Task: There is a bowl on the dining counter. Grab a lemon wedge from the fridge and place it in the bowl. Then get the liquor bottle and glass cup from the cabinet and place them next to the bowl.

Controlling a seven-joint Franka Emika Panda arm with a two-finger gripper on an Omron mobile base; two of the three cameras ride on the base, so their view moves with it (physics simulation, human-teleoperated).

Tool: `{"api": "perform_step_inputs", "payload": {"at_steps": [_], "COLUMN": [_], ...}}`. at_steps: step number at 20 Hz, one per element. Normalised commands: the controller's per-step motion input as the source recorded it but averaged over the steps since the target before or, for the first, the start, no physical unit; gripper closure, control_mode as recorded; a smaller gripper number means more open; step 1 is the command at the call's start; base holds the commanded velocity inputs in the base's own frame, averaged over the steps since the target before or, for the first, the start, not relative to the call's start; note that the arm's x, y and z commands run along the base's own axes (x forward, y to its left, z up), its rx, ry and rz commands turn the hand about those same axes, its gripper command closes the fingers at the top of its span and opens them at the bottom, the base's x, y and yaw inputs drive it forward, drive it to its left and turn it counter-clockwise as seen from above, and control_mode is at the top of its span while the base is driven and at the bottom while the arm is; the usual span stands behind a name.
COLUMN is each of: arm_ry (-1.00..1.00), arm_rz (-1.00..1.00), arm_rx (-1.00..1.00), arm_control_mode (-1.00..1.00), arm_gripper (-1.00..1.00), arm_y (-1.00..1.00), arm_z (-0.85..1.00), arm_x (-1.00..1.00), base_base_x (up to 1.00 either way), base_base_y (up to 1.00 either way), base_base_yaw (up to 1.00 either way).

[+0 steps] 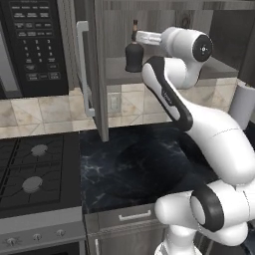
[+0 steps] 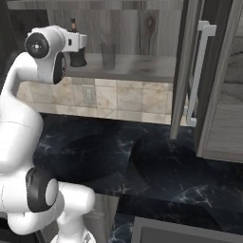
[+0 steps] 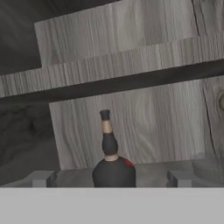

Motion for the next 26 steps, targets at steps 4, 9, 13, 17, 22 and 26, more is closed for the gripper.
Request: {"api": "perform_step_inputs", "payload": {"at_steps": [4,9,13,17,22,26], "arm_ry": [0.03,0.01,0.0,0.0,0.03,0.05], "arm_rz": [0.02,0.02,0.0,0.0,0.0,0.0], "arm_rx": [0.03,0.0,-0.03,-0.13,-0.13,-0.07], "arm_control_mode": [-1.0,-1.0,-1.0,-1.0,-1.0,-1.0], "arm_gripper": [-1.0,-1.0,-1.0,-1.0,-1.0,-1.0], "arm_y": [0.0,0.0,0.03,0.08,0.14,0.13], "arm_z": [0.0,0.0,0.0,-0.01,0.0,0.0], "arm_x": [0.55,0.42,0.27,0.15,0.22,0.23], "base_base_x": [0.0,0.0,0.0,0.0,0.0,0.0], "base_base_y": [0.0,0.0,0.0,0.0,0.0,0.0], "base_base_yaw": [0.0,0.0,0.0,0.0,0.0,0.0]}}
